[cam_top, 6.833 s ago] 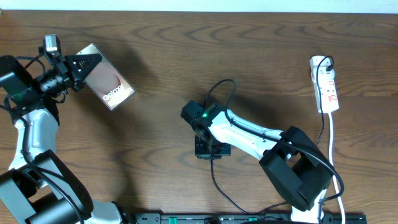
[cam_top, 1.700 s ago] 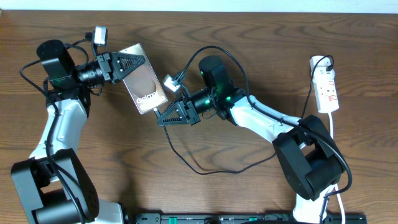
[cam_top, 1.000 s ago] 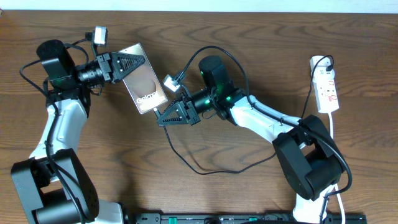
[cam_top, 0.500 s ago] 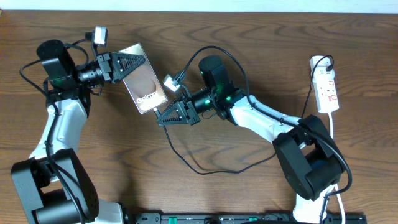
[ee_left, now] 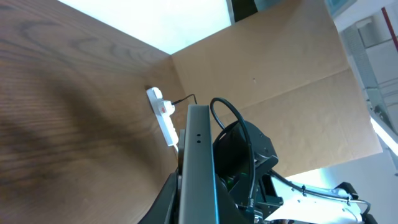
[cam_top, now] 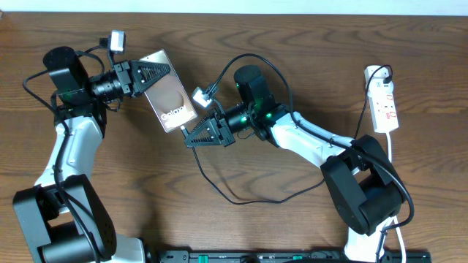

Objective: Plug charger to phone and switch on socket
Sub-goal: 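Align the held plug with the phone's bottom port using the right gripper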

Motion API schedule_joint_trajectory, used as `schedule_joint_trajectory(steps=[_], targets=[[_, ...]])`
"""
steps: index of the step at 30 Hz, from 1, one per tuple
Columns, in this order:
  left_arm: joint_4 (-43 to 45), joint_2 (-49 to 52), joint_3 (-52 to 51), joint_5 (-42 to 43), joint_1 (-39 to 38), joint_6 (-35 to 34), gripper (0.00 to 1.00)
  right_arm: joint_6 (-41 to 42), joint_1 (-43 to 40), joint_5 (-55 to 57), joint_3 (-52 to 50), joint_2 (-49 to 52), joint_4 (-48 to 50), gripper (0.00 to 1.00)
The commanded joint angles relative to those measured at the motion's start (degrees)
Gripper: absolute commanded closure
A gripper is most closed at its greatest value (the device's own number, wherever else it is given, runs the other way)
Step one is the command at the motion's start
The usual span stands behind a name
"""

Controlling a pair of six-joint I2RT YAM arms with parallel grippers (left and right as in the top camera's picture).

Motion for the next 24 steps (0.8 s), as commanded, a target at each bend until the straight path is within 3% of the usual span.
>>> schedule_joint_trajectory(steps=[1, 24], targets=[[0.3, 0.0, 0.1, 0.6, -0.1, -1.6, 0.92, -1.3, 0.1, -0.2, 0.4, 0.2, -0.2, 0.99], [0.5, 0.0, 0.1, 1.3, -0.1, -1.3, 0.92, -1.2, -1.0, -0.2, 0.4, 0.2, -0.2, 0.99]])
